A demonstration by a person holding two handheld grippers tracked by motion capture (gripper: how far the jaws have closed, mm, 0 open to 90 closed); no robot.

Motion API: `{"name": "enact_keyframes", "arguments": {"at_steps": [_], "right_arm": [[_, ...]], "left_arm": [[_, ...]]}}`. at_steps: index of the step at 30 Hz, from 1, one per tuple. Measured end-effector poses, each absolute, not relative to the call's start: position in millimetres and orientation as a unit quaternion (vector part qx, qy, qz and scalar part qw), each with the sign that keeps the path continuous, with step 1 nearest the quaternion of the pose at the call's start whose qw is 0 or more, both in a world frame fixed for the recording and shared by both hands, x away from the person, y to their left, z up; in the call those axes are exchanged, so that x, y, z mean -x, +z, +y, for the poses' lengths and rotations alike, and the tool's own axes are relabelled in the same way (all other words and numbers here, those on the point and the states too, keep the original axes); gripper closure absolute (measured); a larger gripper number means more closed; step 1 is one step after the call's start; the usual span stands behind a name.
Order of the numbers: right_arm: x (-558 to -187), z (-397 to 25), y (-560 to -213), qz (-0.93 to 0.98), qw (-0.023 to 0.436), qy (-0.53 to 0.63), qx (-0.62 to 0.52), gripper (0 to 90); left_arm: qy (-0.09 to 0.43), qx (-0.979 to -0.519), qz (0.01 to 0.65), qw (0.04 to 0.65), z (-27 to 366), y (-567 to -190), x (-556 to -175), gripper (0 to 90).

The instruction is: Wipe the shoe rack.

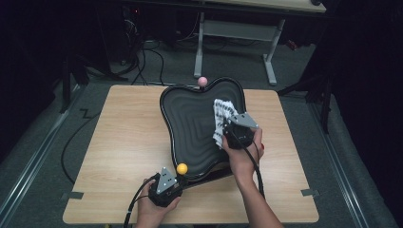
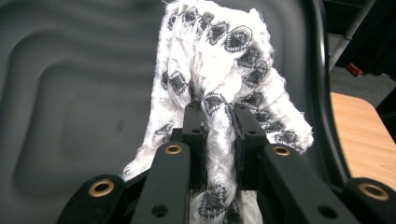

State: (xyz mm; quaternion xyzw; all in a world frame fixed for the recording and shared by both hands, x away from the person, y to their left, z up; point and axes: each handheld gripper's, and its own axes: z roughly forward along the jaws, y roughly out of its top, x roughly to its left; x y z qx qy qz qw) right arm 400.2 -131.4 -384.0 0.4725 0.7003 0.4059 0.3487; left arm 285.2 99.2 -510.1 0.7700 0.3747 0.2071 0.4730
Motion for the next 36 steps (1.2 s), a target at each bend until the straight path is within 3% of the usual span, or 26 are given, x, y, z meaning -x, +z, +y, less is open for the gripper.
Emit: {"name": "enact_keyframes", "arguments": {"at_steps": [7, 20, 27, 36], "right_arm": [[-374, -147, -399, 0.707, 0.339, 0.401, -0.473, 78.6], [-331, -166, -429, 0.673, 0.381, 0.39, -0.5, 78.3], [-331, -158, -432, 0.662, 0.428, 0.355, -0.503, 78.5], [-357, -146, -420, 0.64, 0.446, 0.343, -0.523, 77.9]], "left_arm": [[0.205, -0.769, 0.378, 0.472, 99, -510, -285, 74.3], [0.208, -0.77, 0.379, 0.469, 98, -509, -285, 74.4], [0.211, -0.772, 0.378, 0.465, 99, -509, -285, 74.6], [0.209, -0.772, 0.377, 0.467, 104, -509, -286, 74.6]]}}
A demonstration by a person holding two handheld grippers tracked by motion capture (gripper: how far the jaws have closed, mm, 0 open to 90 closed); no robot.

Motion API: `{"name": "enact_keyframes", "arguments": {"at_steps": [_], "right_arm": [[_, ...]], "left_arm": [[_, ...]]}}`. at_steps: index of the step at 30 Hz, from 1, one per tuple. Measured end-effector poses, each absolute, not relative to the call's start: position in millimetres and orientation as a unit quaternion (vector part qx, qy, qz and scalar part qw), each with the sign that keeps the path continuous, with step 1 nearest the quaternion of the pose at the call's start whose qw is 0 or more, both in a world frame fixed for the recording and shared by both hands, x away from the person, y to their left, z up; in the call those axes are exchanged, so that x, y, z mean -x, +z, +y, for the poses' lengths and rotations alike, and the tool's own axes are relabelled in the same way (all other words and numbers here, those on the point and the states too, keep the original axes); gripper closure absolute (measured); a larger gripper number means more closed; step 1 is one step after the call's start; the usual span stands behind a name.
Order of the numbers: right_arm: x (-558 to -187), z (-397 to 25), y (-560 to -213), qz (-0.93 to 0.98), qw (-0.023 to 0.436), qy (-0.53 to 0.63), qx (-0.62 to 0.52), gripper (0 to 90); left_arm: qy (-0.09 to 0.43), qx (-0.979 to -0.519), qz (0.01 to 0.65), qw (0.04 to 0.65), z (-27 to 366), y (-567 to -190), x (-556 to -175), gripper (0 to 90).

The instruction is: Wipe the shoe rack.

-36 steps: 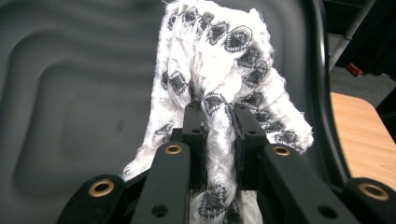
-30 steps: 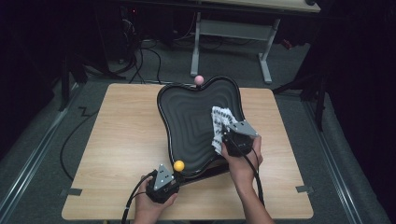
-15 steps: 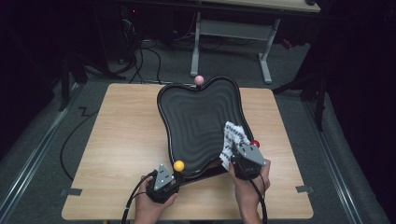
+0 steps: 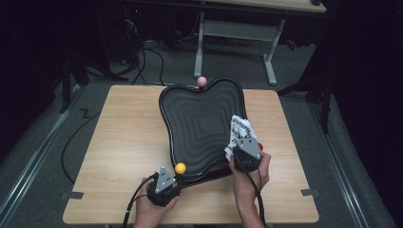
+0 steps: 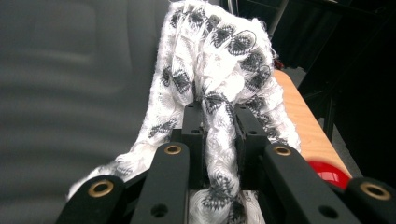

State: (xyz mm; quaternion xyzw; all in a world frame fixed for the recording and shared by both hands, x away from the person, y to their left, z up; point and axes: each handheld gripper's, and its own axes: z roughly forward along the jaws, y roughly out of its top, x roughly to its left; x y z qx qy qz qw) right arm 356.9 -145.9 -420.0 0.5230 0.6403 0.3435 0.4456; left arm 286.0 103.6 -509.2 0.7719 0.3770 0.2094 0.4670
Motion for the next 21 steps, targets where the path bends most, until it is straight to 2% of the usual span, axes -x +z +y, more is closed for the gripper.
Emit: {"name": "enact_keyframes", "arguments": {"at_steps": [4, 8, 17, 21], "right_arm": [[-369, -140, -412, 0.639, 0.432, 0.362, -0.523, 75.1], [-373, -129, -406, 0.653, 0.407, 0.386, -0.508, 76.8], [-335, -88, -421, 0.713, 0.393, 0.408, -0.414, 77.8], [-331, -95, -424, 0.714, 0.385, 0.412, -0.416, 77.8]], "left_arm": [[0.209, -0.773, 0.374, 0.468, 104, -509, -286, 74.6], [0.209, -0.773, 0.373, 0.468, 104, -509, -286, 74.6], [0.207, -0.773, 0.376, 0.468, 105, -509, -287, 74.5], [0.206, -0.77, 0.382, 0.468, 110, -509, -288, 74.4]]}}
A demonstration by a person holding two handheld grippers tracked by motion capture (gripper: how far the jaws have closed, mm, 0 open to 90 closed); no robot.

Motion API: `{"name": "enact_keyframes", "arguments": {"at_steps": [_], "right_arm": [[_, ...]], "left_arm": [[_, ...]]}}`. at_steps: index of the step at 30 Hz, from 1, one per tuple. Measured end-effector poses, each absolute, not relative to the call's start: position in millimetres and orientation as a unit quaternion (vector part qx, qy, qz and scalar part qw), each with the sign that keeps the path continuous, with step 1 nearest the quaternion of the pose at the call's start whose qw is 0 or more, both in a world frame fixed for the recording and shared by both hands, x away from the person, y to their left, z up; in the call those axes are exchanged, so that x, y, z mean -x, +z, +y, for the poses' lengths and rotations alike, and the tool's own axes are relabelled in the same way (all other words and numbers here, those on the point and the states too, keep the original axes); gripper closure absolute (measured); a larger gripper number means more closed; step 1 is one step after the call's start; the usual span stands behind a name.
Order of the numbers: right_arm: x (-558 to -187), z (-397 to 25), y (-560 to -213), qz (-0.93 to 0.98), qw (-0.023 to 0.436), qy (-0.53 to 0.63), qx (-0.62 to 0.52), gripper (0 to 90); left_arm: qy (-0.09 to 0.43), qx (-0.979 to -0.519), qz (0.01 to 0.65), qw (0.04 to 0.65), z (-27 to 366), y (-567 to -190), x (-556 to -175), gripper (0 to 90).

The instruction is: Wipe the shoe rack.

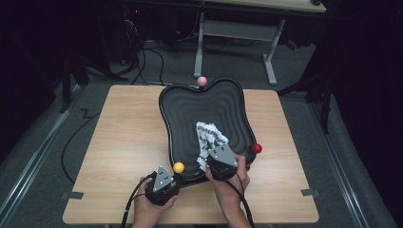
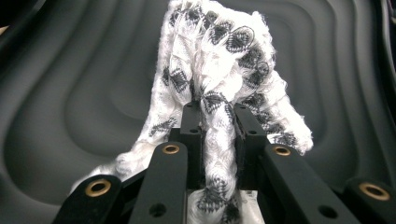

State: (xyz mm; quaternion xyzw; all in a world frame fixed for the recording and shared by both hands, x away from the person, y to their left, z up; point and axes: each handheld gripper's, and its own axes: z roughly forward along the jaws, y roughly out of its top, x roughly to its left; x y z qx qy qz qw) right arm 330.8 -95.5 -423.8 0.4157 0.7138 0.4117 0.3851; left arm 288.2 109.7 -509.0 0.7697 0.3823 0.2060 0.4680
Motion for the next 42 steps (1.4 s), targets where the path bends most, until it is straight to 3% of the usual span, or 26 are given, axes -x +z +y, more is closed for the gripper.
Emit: {"name": "enact_keyframes", "arguments": {"at_steps": [11, 23, 32, 42], "right_arm": [[-344, -156, -427, 0.661, 0.402, 0.39, -0.5, 78.0], [-324, -105, -432, 0.701, 0.379, 0.42, -0.434, 78.3], [-324, -151, -429, 0.679, 0.392, 0.406, -0.47, 79.8], [-296, -209, -395, 0.618, 0.444, 0.445, -0.472, 79.8]], "left_arm": [[0.207, -0.765, 0.39, 0.468, 113, -509, -290, 74.2], [0.209, -0.765, 0.391, 0.468, 113, -510, -290, 74.3], [0.209, -0.767, 0.39, 0.465, 113, -509, -291, 74.3], [0.209, -0.767, 0.389, 0.466, 113, -509, -291, 74.3]]}}
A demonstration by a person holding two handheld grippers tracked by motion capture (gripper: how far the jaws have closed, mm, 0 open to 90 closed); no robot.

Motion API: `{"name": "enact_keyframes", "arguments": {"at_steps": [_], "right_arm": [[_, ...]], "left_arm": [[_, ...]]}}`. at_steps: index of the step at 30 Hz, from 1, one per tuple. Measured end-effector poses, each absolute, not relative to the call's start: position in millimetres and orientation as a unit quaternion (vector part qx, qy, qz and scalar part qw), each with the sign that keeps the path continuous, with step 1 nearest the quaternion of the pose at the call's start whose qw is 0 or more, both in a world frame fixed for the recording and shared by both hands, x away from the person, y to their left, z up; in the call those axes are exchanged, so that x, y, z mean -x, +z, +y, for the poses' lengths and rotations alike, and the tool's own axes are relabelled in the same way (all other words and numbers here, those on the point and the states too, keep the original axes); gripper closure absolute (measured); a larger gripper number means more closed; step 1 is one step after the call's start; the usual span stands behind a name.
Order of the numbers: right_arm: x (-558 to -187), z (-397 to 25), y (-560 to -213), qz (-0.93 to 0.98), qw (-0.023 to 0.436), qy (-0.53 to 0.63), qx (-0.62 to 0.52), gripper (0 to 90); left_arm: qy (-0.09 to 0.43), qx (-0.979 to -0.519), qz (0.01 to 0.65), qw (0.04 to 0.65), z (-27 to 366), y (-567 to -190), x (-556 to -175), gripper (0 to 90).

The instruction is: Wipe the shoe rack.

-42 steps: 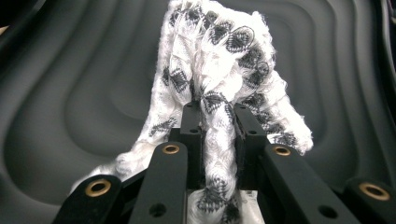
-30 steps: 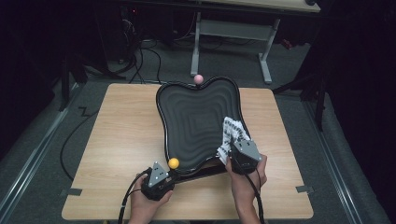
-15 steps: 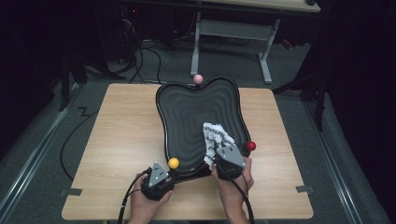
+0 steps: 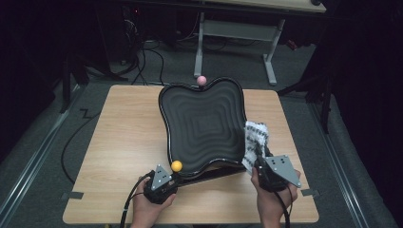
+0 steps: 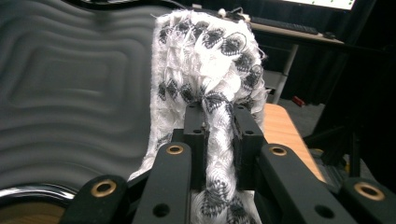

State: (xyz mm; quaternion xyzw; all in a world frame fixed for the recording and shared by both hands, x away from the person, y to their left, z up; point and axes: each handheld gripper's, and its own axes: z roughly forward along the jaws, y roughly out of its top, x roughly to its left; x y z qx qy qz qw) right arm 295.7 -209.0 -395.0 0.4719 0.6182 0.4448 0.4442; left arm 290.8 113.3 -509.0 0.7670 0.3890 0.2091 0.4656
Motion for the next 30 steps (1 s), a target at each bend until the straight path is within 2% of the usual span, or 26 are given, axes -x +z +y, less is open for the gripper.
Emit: {"name": "enact_keyframes", "arguments": {"at_steps": [2, 4, 5, 10, 13, 17, 27, 28, 30], "right_arm": [[-299, -217, -400, 0.628, 0.431, 0.444, -0.472, 77.8], [-305, -220, -409, 0.645, 0.407, 0.45, -0.466, 69.6], [-309, -221, -416, 0.651, 0.399, 0.45, -0.463, 61.6], [-321, -222, -424, 0.656, 0.386, 0.453, -0.464, 47.4], [-332, -224, -429, 0.663, 0.353, 0.446, -0.487, 39.4], [-335, -228, -436, 0.662, 0.326, 0.463, -0.491, 49.2], [-326, -223, -423, 0.646, 0.349, 0.476, -0.484, 52.7], [-325, -223, -422, 0.643, 0.35, 0.482, -0.482, 54.6], [-323, -224, -417, 0.635, 0.356, 0.493, -0.477, 67.8]], "left_arm": [[0.209, -0.767, 0.389, 0.465, 113, -509, -291, 74.3], [0.209, -0.767, 0.389, 0.465, 113, -509, -291, 74.3], [0.209, -0.767, 0.389, 0.465, 113, -509, -291, 74.4], [0.209, -0.767, 0.389, 0.466, 113, -509, -291, 74.3], [0.208, -0.767, 0.388, 0.467, 113, -509, -291, 74.3], [0.208, -0.767, 0.388, 0.467, 114, -509, -291, 74.3], [0.208, -0.767, 0.391, 0.465, 119, -509, -292, 74.3], [0.208, -0.766, 0.391, 0.466, 119, -509, -292, 74.2], [0.208, -0.766, 0.391, 0.466, 119, -509, -292, 74.3]]}}
